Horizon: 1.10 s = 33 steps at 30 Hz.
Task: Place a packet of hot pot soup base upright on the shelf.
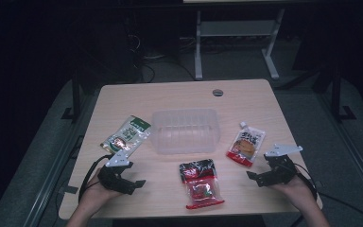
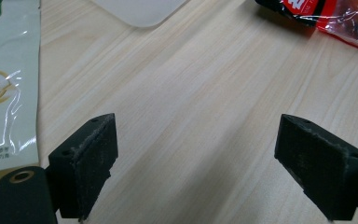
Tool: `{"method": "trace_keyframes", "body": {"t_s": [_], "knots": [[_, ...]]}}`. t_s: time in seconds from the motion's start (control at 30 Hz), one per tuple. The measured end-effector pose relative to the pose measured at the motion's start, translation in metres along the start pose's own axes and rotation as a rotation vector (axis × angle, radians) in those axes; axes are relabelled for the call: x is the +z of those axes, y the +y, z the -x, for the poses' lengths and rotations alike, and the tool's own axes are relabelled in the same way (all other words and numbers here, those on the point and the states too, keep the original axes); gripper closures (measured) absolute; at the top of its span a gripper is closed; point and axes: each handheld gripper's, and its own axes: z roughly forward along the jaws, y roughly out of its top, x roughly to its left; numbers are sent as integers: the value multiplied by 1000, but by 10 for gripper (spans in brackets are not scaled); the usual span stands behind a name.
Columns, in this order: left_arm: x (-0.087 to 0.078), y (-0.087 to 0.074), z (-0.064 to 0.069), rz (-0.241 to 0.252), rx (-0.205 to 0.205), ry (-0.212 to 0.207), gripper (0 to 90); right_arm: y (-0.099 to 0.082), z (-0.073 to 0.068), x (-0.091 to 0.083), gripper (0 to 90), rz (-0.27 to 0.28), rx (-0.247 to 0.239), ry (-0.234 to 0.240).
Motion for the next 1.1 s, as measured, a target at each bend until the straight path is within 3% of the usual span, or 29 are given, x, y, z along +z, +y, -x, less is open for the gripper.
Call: {"method": "trace_keyframes", "body": {"t_s": [0.27,0.43,0.5,0.53,0.6,0.67,0.7,0.73,0.87,0.9,1.1], "knots": [[-1,0,1,-9,6,-2,132,0,1,0,29,-7,8,8],[0,1,3,-8,-4,-9,138,1,0,-2,153,-29,10,49],[0,0,3,-19,7,-8,138,2,-3,-3,363,-39,-5,79],[-1,-1,4,-19,6,-5,138,2,-3,-3,363,-39,-5,79],[-2,-3,4,-11,-6,-3,138,6,-10,-5,599,-43,-43,115],[-2,-3,4,-11,-2,-3,139,9,-16,-6,739,-44,-66,120],[-2,-3,4,-10,-3,-3,139,9,-16,-6,739,-44,-66,120],[-2,-3,4,-9,-3,-2,138,11,-20,-5,855,-50,-99,142],[-2,-3,4,-1,-6,1,139,14,-28,-4,896,-62,-132,190],[-1,-2,5,2,-4,2,138,15,-35,-2,896,-67,-168,215],[0,1,7,1,12,-8,139,18,-50,3,896,-76,-192,265]]}}
